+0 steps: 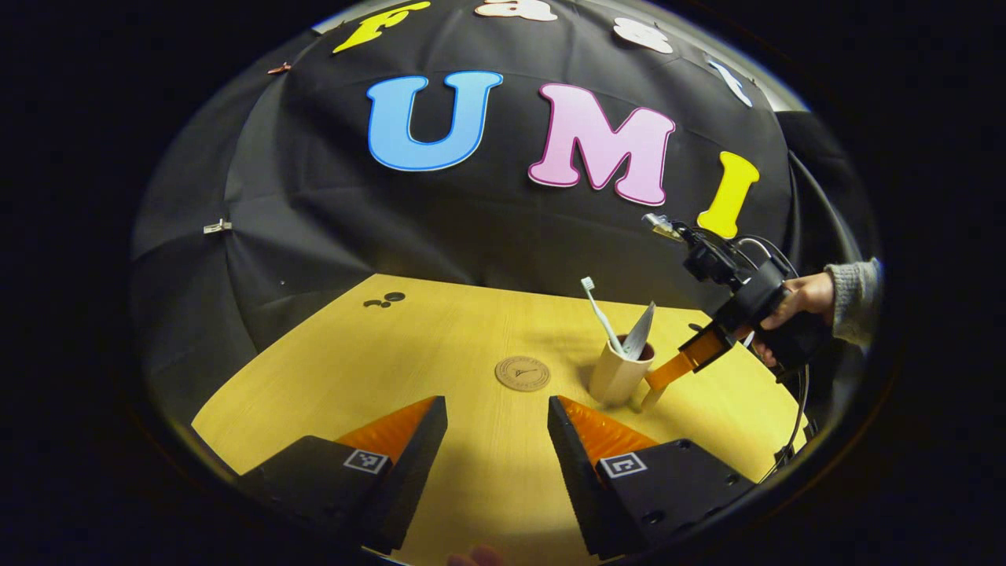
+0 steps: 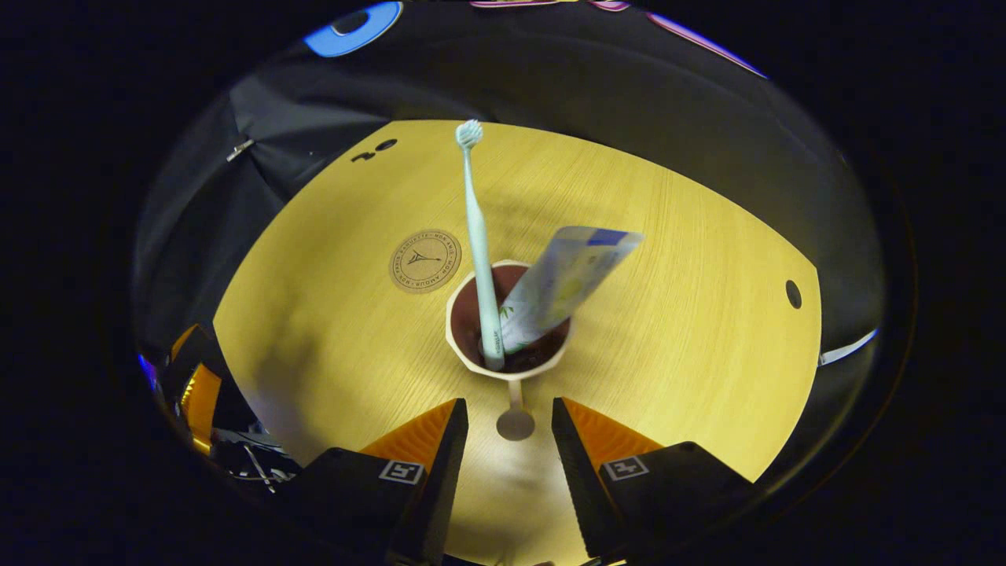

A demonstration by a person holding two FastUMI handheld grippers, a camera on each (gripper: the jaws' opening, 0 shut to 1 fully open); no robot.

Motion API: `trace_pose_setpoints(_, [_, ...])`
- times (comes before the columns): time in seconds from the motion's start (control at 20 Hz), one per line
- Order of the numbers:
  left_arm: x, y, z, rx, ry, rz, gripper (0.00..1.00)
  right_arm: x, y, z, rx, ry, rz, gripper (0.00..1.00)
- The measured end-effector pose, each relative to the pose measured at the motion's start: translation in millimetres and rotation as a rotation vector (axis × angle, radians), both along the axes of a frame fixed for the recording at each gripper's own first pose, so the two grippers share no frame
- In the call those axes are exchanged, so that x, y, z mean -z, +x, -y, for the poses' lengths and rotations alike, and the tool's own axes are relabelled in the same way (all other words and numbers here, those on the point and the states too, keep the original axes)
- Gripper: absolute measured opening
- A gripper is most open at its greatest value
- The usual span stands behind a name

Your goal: Put the toothbrush and toothpaste on the desktop into the cup, then pick up the cup and place it on the coaster on the desktop.

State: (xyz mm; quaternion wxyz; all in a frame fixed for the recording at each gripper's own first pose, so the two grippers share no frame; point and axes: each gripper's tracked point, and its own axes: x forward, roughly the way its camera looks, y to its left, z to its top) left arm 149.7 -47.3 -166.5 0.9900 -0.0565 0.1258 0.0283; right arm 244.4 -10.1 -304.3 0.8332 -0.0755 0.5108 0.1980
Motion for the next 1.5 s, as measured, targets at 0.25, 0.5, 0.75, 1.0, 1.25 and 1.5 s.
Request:
trace_pose_setpoints(0.25, [5.2,-1.8,-15.3,-0.034,-0.050,-0.007,0.83,16.1,17.0,-0.8,0.052,-0.045,0.004,0.71])
trace_pose_setpoints(0.5, [6.6,2.0,-21.1,-0.051,-0.055,-0.002,0.83,15.9,16.8,0.1,0.052,-0.068,0.023,0.23])
trace_pose_setpoints(0.75, [8.5,7.9,-21.8,-0.056,-0.073,-0.007,0.83,12.9,18.4,-1.9,0.055,-0.050,0.060,0.18])
trace_pose_setpoints(1.0, [9.8,9.9,-24.5,-0.062,-0.074,-0.010,0.83,4.3,21.4,-12.7,0.047,-0.024,0.083,0.18])
trace_pose_setpoints(1.25, [8.2,4.5,-30.1,-0.071,-0.093,-0.007,0.82,-17.9,32.5,-35.4,0.029,-0.001,0.108,0.18])
trace_pose_setpoints(1.5, [7.5,-9.2,-44.1,-0.094,-0.091,-0.011,0.82,-32.8,52.3,-81.4,-0.019,0.028,0.126,0.18])
